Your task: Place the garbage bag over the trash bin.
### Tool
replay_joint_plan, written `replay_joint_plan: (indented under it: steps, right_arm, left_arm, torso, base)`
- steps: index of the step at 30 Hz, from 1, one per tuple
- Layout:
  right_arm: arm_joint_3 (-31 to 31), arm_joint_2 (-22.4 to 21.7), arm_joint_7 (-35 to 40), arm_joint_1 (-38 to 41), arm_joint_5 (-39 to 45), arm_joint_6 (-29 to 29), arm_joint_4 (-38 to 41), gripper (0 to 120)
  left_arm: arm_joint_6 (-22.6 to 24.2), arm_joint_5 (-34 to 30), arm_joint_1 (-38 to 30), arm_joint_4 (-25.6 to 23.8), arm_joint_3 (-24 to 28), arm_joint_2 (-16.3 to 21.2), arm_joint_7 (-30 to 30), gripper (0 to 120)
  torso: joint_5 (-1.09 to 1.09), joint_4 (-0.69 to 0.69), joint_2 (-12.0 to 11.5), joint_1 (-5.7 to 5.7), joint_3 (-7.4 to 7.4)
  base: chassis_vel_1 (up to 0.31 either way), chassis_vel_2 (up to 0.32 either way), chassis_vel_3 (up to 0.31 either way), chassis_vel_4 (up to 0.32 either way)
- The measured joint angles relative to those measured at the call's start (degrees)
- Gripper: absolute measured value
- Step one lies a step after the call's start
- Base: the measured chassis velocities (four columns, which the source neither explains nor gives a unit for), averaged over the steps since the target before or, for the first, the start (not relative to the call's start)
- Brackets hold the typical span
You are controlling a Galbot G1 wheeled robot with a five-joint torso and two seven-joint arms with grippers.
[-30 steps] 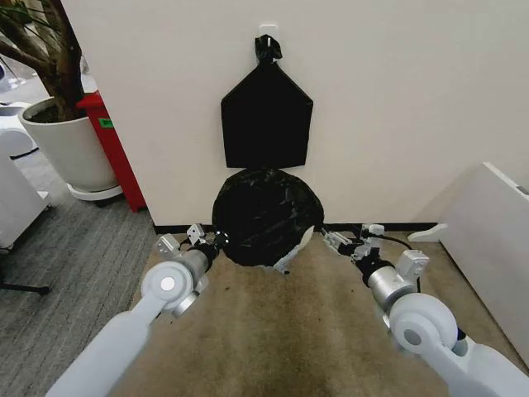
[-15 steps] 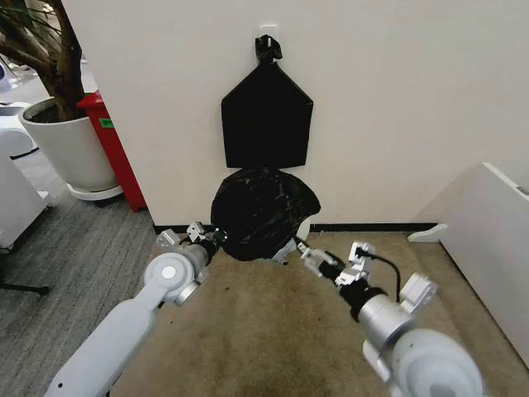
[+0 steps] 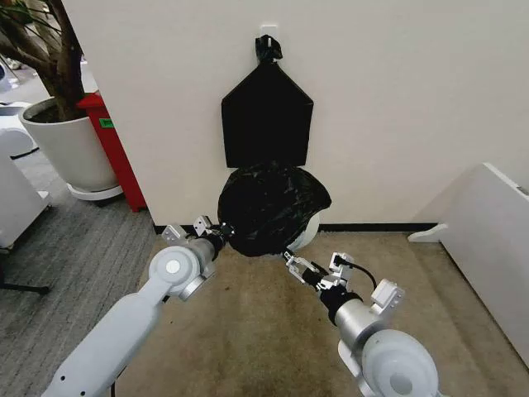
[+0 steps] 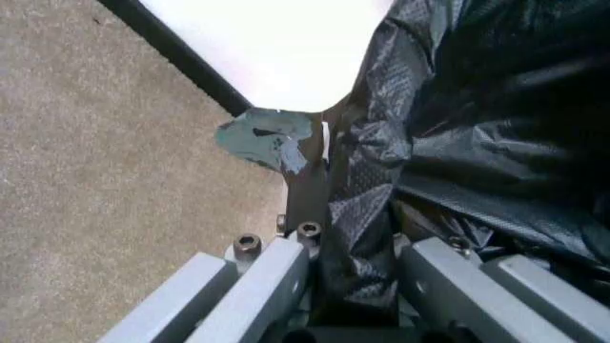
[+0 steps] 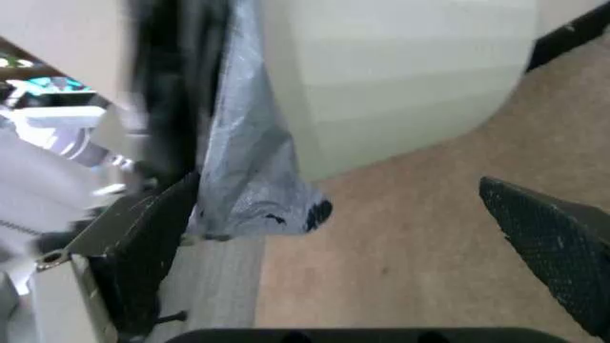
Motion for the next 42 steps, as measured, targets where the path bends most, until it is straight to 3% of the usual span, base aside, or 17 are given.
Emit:
replay_joint_plan:
  steps: [23, 38, 40, 42]
  right_arm:
    - [3.01, 1.47, -4.03, 1.53, -4.82, 2.15, -16.23, 100]
    - [3.90, -1.87, -4.74, -8.20, -8.26, 2.85, 2.29, 100]
    - [4.96, -2.74, -4.31, -8.50, -7.71, 2.93, 5.09, 100]
    - [7.90, -5.23, -3.53, -7.62, -3.98, 2.55, 8.14, 100]
  left_arm:
    - [0.32, -6.45, 0.51, -5.49, -1.65, 1.62, -3.06, 0]
    - [0.07, -1.69, -0.41, -0.99, -2.12, 0.98, -2.31, 0]
    - [0.33, 3.07, 0.20, 0.09, -1.37, 1.22, 1.03, 0]
    - [0.56, 12.89, 1.74, 1.68, -0.04, 2.29, 7.93, 0]
  torso:
    - [0.02, 0.00, 0.00, 0.00, 0.00]
    - [0.01, -0.02, 0.00, 0.00, 0.00]
    - [0.00, -0.02, 0.00, 0.00, -0.01]
    - [0.02, -0.02, 0.00, 0.00, -0.01]
  base:
    - [0.000, 0.000, 0.000, 0.000]
    - [0.000, 0.000, 0.000, 0.000]
    - [0.000, 0.000, 0.000, 0.000]
    - [0.000, 0.000, 0.000, 0.000]
